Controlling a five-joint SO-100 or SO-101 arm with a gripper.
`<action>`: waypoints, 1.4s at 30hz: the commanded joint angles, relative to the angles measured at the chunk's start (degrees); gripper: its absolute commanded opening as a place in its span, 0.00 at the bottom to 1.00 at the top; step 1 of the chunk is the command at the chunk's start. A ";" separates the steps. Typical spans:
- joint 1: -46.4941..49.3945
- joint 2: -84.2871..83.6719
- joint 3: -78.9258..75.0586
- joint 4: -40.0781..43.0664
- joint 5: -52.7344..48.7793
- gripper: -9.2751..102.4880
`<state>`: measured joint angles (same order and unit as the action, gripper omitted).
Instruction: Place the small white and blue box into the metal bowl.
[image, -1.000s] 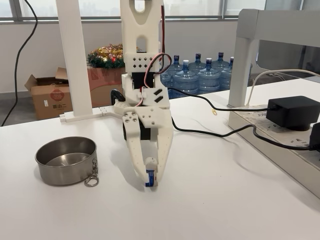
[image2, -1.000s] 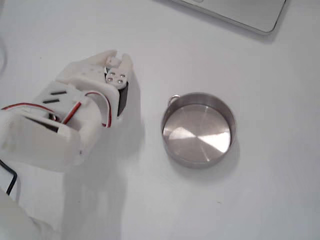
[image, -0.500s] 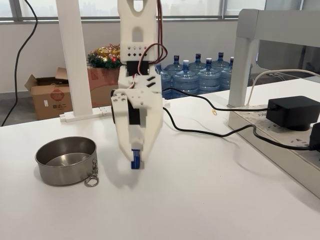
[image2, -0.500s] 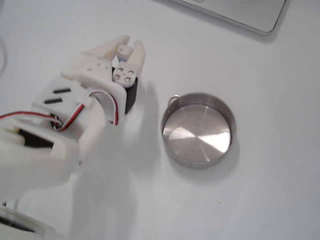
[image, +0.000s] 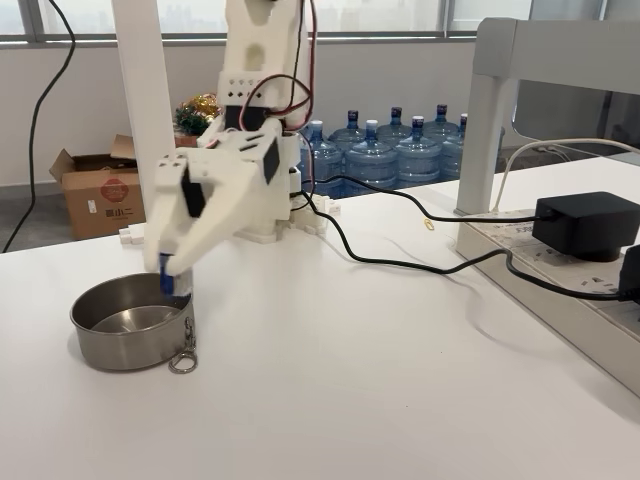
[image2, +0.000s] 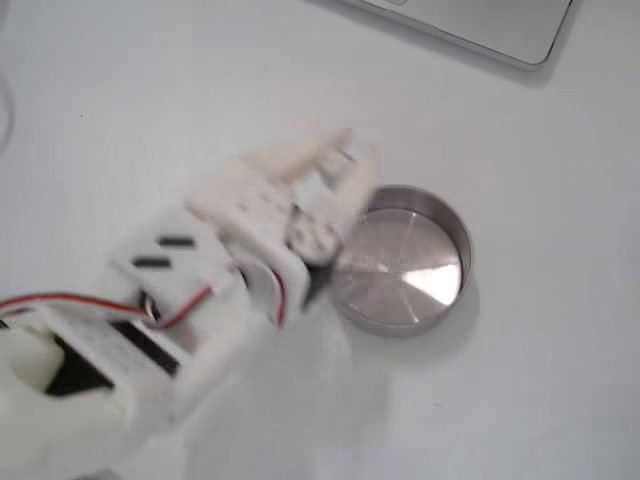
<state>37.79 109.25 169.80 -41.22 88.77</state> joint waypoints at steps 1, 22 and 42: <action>4.57 1.76 1.41 -0.79 -0.09 0.04; 6.86 11.51 9.05 -0.70 -0.44 0.15; -24.96 32.96 13.36 0.18 -67.94 0.03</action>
<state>22.59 139.57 180.00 -41.22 40.61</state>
